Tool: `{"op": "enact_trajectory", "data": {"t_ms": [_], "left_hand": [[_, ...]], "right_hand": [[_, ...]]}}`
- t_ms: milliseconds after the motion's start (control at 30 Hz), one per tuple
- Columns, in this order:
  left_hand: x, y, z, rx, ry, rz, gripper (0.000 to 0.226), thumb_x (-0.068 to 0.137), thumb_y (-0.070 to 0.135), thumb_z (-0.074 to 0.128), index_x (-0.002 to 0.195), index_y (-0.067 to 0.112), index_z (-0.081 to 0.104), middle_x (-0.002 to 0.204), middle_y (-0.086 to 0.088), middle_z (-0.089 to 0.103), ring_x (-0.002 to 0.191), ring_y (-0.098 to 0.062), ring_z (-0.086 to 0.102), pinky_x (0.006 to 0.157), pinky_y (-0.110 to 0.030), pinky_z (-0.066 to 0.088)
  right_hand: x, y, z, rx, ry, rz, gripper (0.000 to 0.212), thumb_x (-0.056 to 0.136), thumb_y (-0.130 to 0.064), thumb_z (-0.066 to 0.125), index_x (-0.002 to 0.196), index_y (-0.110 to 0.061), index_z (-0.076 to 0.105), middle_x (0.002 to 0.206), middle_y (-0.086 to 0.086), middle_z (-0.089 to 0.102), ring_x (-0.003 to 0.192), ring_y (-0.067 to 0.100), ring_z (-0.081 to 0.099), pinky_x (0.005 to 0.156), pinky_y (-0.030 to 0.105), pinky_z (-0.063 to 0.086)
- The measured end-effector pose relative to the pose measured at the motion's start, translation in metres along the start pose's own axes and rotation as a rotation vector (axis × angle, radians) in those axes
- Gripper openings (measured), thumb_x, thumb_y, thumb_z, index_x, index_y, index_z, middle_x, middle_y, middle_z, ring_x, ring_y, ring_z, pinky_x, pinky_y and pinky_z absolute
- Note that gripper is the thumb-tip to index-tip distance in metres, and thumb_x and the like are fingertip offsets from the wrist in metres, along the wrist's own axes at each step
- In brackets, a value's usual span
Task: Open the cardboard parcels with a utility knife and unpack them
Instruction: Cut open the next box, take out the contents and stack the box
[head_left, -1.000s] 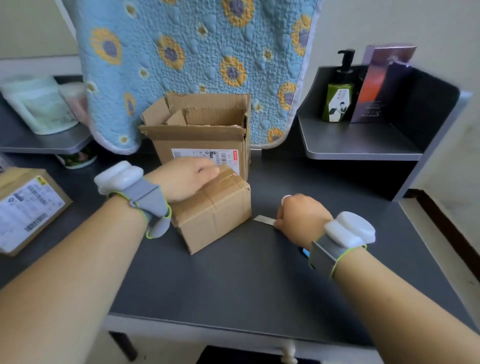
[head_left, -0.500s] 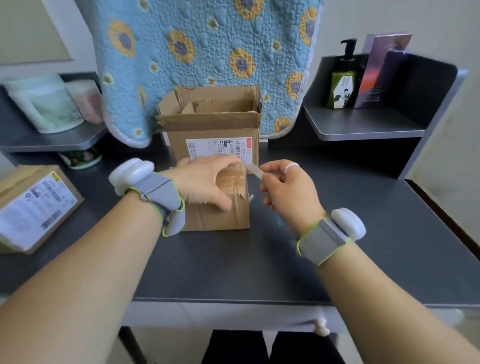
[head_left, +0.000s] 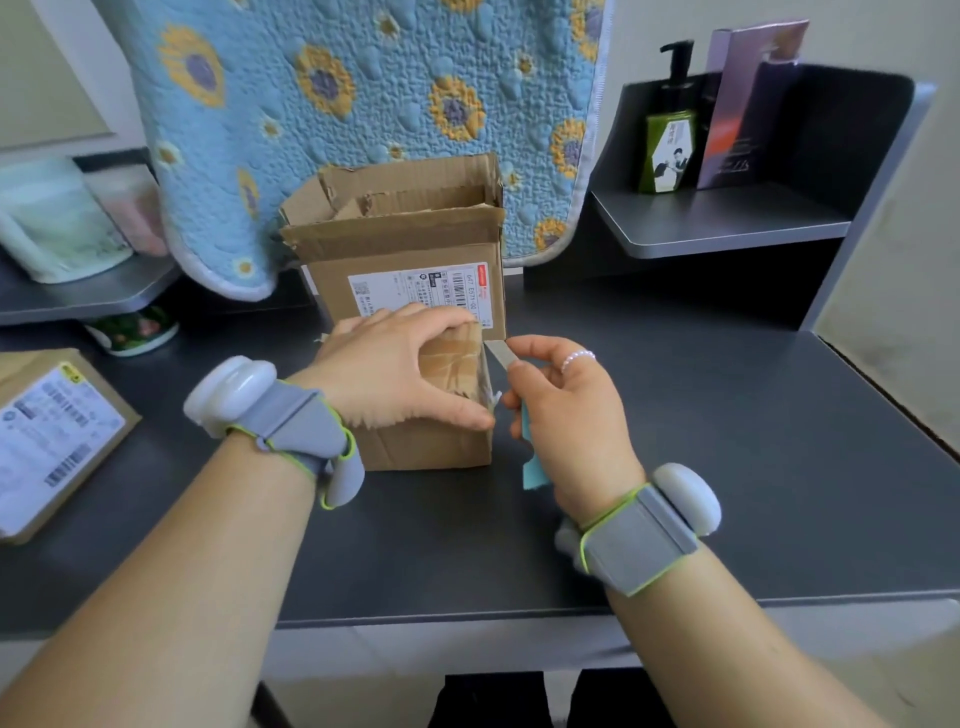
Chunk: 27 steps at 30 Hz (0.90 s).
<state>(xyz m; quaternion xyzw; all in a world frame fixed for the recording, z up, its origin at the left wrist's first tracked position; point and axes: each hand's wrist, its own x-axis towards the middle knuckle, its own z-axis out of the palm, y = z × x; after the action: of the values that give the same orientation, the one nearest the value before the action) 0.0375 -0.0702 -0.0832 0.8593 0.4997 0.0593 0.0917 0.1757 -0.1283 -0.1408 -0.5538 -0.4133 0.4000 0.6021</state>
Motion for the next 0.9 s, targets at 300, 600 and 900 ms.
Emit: {"op": "enact_trajectory", "data": {"t_ms": [300, 600, 900], "left_hand": [[0.001, -0.006, -0.015, -0.173, -0.034, -0.008, 0.105, 0.041, 0.067, 0.077, 0.134, 0.04, 0.036, 0.137, 0.014, 0.041, 0.127, -0.007, 0.037, 0.109, -0.031, 0.027], [-0.002, -0.012, -0.012, -0.293, 0.07, -0.002, 0.106, 0.037, 0.072, 0.073, 0.132, 0.041, 0.039, 0.137, 0.016, 0.043, 0.128, -0.005, 0.039, 0.112, -0.033, 0.028], [0.003, 0.006, 0.001, 0.005, 0.026, 0.034, 0.102, 0.033, 0.082, 0.054, 0.127, 0.046, 0.036, 0.124, 0.015, 0.046, 0.122, -0.013, 0.04, 0.104, -0.039, 0.027]], "right_hand": [[0.002, -0.002, -0.01, -0.009, 0.017, 0.043, 0.019, 0.091, -0.01, 0.048, 0.088, -0.027, 0.057, 0.059, -0.004, 0.055, 0.037, 0.004, 0.045, 0.047, 0.022, 0.039], [-0.002, -0.004, -0.007, -0.028, -0.042, -0.027, 0.015, 0.09, -0.015, 0.052, 0.09, -0.027, 0.061, 0.059, -0.004, 0.057, 0.037, 0.001, 0.046, 0.046, 0.02, 0.041], [0.001, -0.008, -0.003, -0.051, -0.055, -0.07, 0.013, 0.091, -0.02, 0.054, 0.086, -0.03, 0.059, 0.059, -0.003, 0.056, 0.043, 0.003, 0.046, 0.051, 0.024, 0.039]]}}
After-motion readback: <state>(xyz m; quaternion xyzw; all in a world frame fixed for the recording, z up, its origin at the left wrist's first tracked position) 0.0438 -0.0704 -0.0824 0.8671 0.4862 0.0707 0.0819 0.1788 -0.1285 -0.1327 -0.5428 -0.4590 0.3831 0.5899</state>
